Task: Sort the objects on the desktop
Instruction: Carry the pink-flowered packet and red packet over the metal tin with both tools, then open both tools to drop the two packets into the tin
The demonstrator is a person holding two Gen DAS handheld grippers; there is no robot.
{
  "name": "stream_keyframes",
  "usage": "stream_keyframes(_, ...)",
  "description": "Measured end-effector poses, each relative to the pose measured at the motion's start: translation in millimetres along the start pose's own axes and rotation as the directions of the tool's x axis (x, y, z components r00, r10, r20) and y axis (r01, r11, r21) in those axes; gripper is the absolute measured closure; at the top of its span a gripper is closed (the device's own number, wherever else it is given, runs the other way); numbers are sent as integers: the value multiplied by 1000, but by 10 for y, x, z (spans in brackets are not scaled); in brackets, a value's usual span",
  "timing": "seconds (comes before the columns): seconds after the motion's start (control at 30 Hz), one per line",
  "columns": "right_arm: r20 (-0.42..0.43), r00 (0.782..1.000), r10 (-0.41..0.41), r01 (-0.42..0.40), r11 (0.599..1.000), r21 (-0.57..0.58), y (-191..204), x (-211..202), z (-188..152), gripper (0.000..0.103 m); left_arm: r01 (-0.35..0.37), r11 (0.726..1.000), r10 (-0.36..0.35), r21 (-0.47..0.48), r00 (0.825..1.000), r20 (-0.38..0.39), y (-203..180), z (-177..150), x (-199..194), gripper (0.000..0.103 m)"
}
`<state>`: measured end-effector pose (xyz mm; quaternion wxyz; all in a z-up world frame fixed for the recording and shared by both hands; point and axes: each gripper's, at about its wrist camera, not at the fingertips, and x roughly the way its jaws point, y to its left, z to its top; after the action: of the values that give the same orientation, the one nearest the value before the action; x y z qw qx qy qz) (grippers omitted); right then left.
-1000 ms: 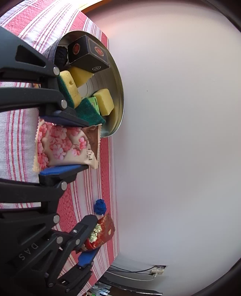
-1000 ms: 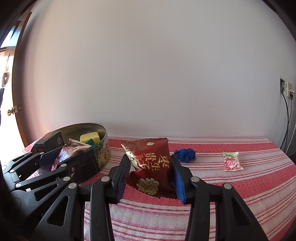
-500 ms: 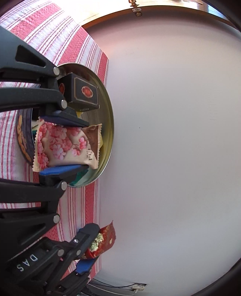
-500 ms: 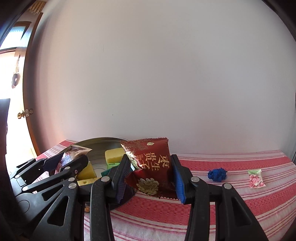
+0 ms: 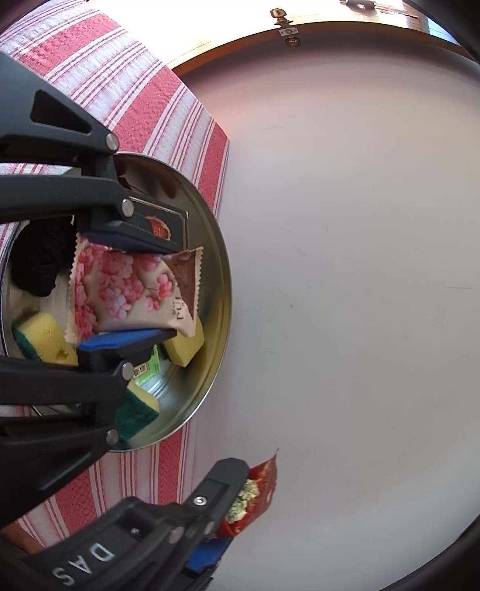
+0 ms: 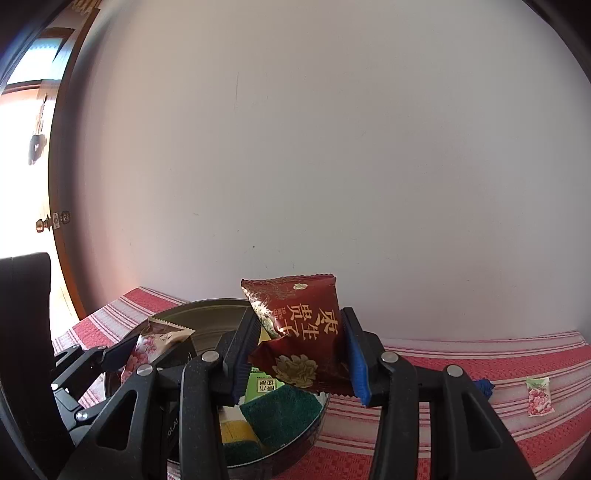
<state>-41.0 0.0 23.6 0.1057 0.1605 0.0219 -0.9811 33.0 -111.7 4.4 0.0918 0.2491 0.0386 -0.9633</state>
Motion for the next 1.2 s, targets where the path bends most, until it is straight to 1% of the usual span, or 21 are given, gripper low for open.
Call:
stream_keyframes(0.13, -35, 999, -4, 4, 1000, 10, -21, 171, -1, 56, -5, 1000, 4, -16, 999, -39, 131, -41, 139, 66)
stream_keyframes(0.3, -63, 998, 5, -5, 1000, 0, 22, 323, 22, 56, -45, 999, 45, 4, 999, -29, 159, -36, 180, 66)
stream_keyframes(0.4, -72, 997, 2, -2, 1000, -1, 46, 440, 52, 56, -38, 999, 38, -3, 998, -47, 171, -34, 207, 66)
stream_keyframes(0.63, -105, 994, 6, -8, 1000, -14, 137, 653, 126, 56, -67, 998, 67, -4, 995, -72, 261, -14, 354, 66)
stream_keyframes(0.73, -117, 993, 17, -19, 1000, -18, 179, 718, 166, 56, -75, 997, 75, 1, 993, -88, 245, -6, 369, 66)
stream_keyframes(0.77, -120, 993, 8, -11, 1000, -24, 183, 727, 179, 56, -75, 997, 75, 4, 993, -95, 231, -4, 372, 66)
stream_keyframes(0.9, -194, 981, -28, 14, 997, -77, 240, 930, 191, 56, -52, 999, 53, 7, 989, -141, 235, -32, 517, 66)
stream_keyframes(0.97, -246, 969, -17, -8, 995, -102, 298, 1070, 158, 56, -39, 999, 42, 23, 987, -154, 204, -41, 567, 61)
stream_keyframes(1.0, -287, 958, -1, -35, 992, -120, 351, 1154, 140, 56, -35, 999, 40, 37, 987, -155, 177, -45, 581, 56)
stream_keyframes(1.03, -310, 951, 11, -55, 989, -134, 367, 1181, 131, 55, -34, 999, 41, 42, 986, -160, 158, -49, 591, 40)
stream_keyframes(1.07, -312, 950, 15, -62, 988, -142, 392, 1202, 118, 53, -37, 999, 43, 39, 987, -155, 150, -47, 578, 27)
stream_keyframes(1.1, -298, 954, 12, -56, 988, -141, 390, 1185, 111, 49, -43, 998, 47, 35, 989, -141, 144, -38, 552, 20)
stream_keyframes(1.13, -283, 959, 14, -52, 991, -127, 367, 1149, 110, 35, -48, 998, 52, 34, 991, -123, 146, -35, 518, 6)
stream_keyframes(1.17, -262, 965, 22, -50, 994, -102, 323, 1092, 113, 23, -57, 998, 60, 34, 993, -105, 149, -25, 484, 1)
stream_keyframes(1.2, -233, 972, 26, -44, 996, -73, 315, 1061, 108, 21, -62, 997, 65, 36, 994, -88, 147, -19, 459, 1)
